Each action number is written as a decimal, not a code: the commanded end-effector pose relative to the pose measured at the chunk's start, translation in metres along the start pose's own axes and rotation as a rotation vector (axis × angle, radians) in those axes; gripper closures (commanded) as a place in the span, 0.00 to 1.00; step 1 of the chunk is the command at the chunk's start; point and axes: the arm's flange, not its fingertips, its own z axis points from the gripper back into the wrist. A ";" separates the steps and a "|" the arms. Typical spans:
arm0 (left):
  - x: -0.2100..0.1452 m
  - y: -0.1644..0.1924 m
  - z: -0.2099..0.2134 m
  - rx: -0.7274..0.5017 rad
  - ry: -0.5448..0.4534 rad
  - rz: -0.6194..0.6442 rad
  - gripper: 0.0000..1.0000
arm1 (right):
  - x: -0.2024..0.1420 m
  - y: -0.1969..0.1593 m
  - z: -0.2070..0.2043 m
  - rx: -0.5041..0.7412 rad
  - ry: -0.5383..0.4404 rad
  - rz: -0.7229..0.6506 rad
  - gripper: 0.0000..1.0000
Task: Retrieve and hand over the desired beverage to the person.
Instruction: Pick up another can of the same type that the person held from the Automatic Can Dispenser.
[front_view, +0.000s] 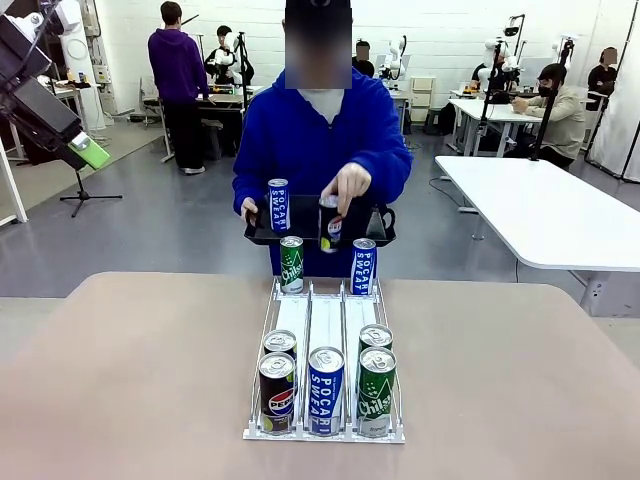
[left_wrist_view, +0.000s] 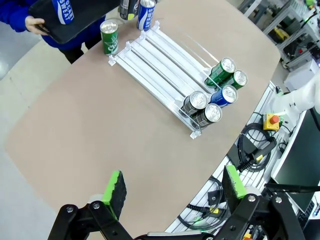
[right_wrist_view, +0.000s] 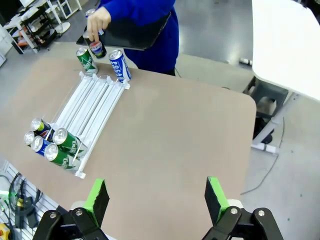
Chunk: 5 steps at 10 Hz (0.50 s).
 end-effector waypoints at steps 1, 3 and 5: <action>0.026 -0.039 -0.046 0.153 0.190 0.036 0.00 | -0.002 0.000 -0.005 0.007 -0.017 0.006 0.00; 0.060 -0.091 -0.130 0.262 0.467 0.082 0.00 | -0.002 0.000 -0.005 0.007 -0.017 0.006 0.00; 0.073 -0.137 -0.212 0.392 0.399 0.370 0.00 | -0.002 0.000 -0.005 0.007 -0.017 0.006 0.00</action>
